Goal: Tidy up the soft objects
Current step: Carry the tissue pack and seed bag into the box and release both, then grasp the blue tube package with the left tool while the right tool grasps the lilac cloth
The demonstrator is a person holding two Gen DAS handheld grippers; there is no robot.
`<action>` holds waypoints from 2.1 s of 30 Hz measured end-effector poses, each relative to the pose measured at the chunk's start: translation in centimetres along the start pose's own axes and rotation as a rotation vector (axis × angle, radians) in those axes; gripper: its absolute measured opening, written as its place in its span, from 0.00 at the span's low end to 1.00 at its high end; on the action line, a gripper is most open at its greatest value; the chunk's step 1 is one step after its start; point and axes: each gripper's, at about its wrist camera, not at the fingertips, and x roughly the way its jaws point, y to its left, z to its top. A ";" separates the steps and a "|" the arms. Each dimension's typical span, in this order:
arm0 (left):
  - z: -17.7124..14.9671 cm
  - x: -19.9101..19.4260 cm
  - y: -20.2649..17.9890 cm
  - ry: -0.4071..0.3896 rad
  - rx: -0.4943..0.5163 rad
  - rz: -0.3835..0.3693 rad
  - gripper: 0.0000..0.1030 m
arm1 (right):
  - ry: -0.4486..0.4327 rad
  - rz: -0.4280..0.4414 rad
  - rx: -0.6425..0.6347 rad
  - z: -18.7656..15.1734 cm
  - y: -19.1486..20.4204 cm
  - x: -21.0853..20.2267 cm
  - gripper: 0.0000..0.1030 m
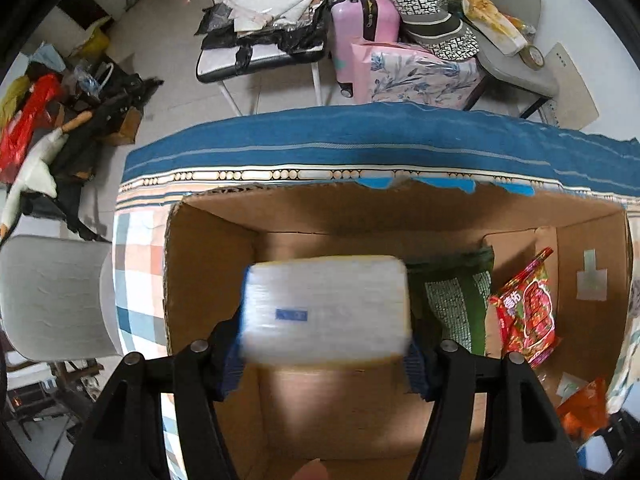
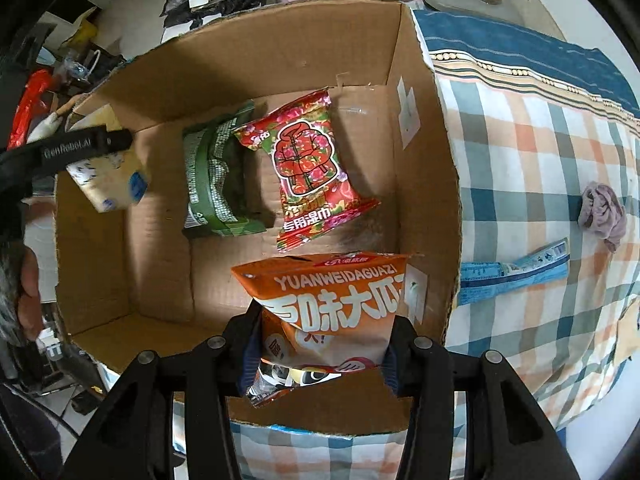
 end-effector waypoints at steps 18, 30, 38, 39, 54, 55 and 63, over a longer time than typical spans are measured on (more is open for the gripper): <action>-6.5 -5.1 0.7 -0.108 -0.054 -0.020 0.89 | -0.088 -0.068 -0.057 -0.8 1.2 -3.1 0.98; -13.8 -11.0 -1.0 -0.200 -0.065 -0.039 0.89 | -0.185 -0.107 -0.087 -4.3 1.5 -6.4 1.00; -16.5 -15.8 -1.7 -0.282 -0.083 -0.028 0.89 | -0.269 -0.080 -0.115 -7.8 1.2 -10.5 1.00; -16.9 -16.3 -1.9 -0.292 -0.082 -0.025 0.89 | -0.278 -0.068 -0.118 -8.2 1.1 -11.0 1.00; -15.7 -20.7 -14.0 -0.339 0.036 -0.109 0.89 | -0.395 0.061 0.086 -11.2 -12.0 -16.5 1.00; -15.2 -20.4 -15.5 -0.325 0.051 -0.131 0.89 | -0.392 0.060 0.117 -11.3 -13.9 -16.6 1.00; -11.4 -12.9 -27.7 -0.115 0.200 -0.201 0.89 | -0.323 0.023 0.247 -10.3 -26.6 -15.4 1.00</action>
